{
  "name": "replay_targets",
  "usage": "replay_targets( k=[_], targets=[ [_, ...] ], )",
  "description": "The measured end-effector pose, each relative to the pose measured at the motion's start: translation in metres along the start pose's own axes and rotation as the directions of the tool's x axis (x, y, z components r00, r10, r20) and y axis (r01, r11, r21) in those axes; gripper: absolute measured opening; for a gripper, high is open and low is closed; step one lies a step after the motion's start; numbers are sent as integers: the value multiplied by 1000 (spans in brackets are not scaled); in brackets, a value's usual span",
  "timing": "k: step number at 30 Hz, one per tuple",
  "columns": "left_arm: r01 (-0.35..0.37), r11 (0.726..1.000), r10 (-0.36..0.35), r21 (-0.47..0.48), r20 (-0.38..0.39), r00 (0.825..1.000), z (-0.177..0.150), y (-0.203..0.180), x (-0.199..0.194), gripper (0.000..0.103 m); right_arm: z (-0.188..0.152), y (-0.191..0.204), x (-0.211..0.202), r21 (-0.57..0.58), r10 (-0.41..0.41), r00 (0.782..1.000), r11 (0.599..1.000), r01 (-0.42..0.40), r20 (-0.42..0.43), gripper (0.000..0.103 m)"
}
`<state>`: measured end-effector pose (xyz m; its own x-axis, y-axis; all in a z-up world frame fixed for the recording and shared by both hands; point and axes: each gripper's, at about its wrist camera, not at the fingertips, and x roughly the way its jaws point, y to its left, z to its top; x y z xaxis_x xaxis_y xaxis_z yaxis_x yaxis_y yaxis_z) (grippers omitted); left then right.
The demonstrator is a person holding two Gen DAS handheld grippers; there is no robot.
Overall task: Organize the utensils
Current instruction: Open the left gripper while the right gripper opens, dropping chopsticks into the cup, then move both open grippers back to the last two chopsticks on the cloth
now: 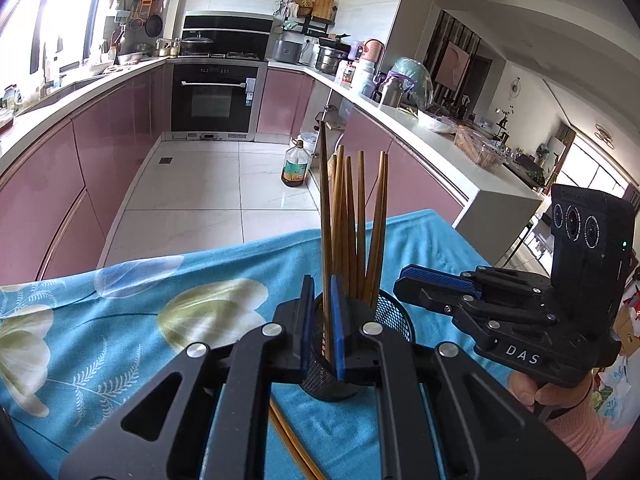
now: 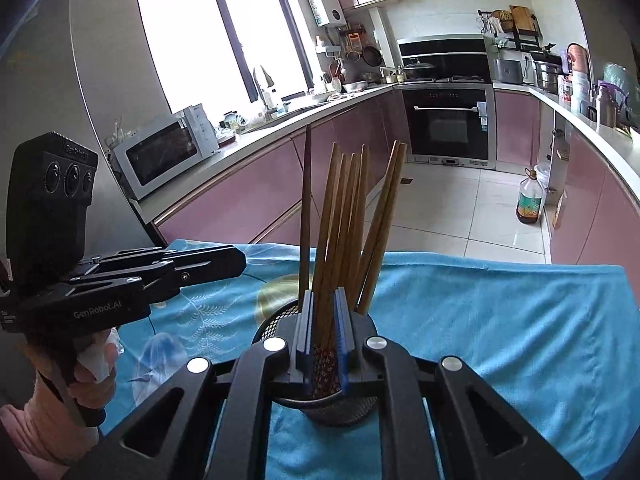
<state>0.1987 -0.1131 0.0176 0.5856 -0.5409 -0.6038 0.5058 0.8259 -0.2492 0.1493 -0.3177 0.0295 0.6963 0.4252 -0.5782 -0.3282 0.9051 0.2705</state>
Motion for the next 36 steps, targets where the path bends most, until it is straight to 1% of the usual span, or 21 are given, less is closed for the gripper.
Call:
replay_targets(
  k=[2,5,10,12,15,18,23,25,28,30,36],
  targets=[
    [-5,1000,5,-10,7,1000,-5,2,-1,12,-2,1,-2,0,-1,1000,1000,1,4,22],
    [-44,999,44,-7,27,999,-15,5,-7,20,-6,6,-4,-13,0,1000,1000,0,7,23],
    [-93,996,93,-14,52,994,-33,11,-19,37,-12,14,-13,-32,21,1000,999,-21,22,31],
    [-110,994,110,-17,53,992,-42,13,-23,39,-15,19,-17,-42,31,999,999,-30,25,32],
    [-127,991,128,-33,38,991,-57,19,-26,40,-22,30,-22,-75,56,998,996,-55,22,35],
    [-144,989,145,-46,14,989,-72,27,-27,41,-33,42,-21,-112,80,997,990,-81,-7,38],
    [-173,982,171,-76,-30,985,-100,43,-25,42,-61,56,-1,-141,83,991,985,-98,-109,39],
    [-187,979,184,-85,-50,982,-110,48,-23,42,-72,58,11,-123,94,983,986,-113,-155,39],
    [-202,975,195,-94,-79,978,-126,55,-21,43,-87,60,27,-96,93,972,989,-116,-216,39],
    [-208,973,199,-100,-89,976,-133,58,-20,43,-98,62,34,-87,93,966,989,-117,-242,39],
    [-215,970,205,-110,-99,974,-142,59,-23,45,-113,72,42,-109,55,960,990,-88,-274,39]
  ],
)
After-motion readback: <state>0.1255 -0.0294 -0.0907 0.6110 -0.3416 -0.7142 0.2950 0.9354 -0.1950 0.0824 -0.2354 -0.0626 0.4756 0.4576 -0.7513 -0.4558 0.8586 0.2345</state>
